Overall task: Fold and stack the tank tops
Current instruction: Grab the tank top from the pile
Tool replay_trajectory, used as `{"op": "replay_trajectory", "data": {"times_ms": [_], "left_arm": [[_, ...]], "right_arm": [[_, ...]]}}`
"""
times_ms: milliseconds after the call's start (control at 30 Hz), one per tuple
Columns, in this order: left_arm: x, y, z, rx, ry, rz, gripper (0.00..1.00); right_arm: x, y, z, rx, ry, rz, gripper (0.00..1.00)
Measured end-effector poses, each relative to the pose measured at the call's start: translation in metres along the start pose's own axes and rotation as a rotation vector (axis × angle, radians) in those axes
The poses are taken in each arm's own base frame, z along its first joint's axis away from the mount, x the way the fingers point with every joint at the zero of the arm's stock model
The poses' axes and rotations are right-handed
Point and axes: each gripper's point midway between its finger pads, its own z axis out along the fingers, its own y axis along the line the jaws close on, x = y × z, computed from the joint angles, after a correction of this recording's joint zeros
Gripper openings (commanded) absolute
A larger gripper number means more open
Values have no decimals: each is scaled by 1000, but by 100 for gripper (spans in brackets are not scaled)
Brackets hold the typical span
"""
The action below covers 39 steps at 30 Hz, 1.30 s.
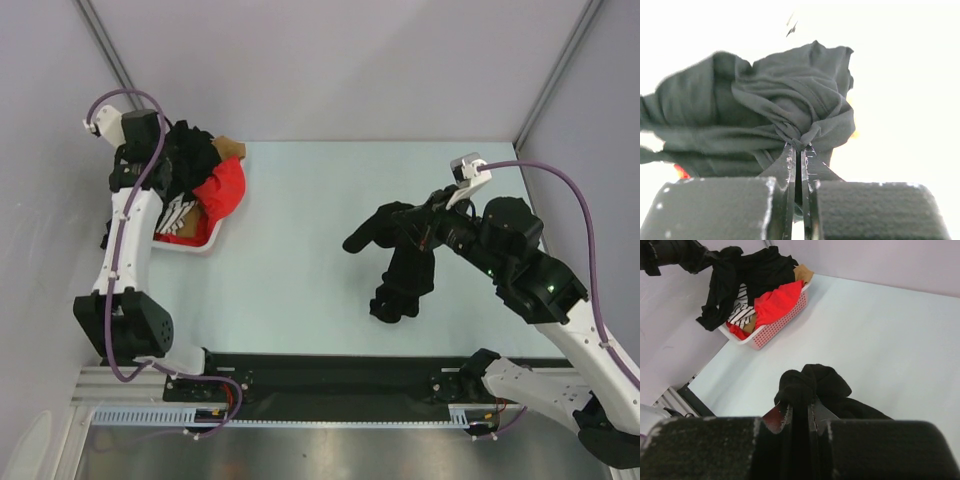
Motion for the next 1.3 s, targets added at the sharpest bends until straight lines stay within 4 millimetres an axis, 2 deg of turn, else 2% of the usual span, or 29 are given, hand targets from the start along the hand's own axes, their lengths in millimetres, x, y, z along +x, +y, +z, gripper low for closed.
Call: {"op": "replay_trajectory", "data": {"times_ms": [100,267,333,400,500,633,733,867,933,1033,1167,1300], "left_arm": [[-13,-2,-7,13,-31,-21,0],[4,12,-8,7,-14,-13,0],[7,24,-19,-1,-14,-9,0],[-6,26,-36,12,-51,-24,0],[-44,22,-74,73,-143,-65,0],[-96,16,-142,222,-289,-143,0],[-125,18,-190,324,-387,-194,0],[-157,22,-236,387,-483,-227,0],[-171,21,-250,408,-517,-235,0],[-179,19,-267,452,-536,-240,0],[-189,7,-302,577,-534,-236,0],[-219,-9,-366,761,-576,-263,0]], "right_arm": [[2,-4,0,9,1,7,0],[8,-8,-2,17,9,22,0],[9,-9,-2,17,11,28,0],[9,-10,-1,21,13,32,0],[10,-14,1,34,18,38,0],[10,-25,5,75,15,55,0],[7,-34,5,111,4,66,0],[9,-46,5,151,11,78,0],[14,-52,7,176,34,84,0],[23,-65,7,236,63,96,0],[30,-96,-2,384,81,126,0],[32,-127,-18,547,72,139,0]]}}
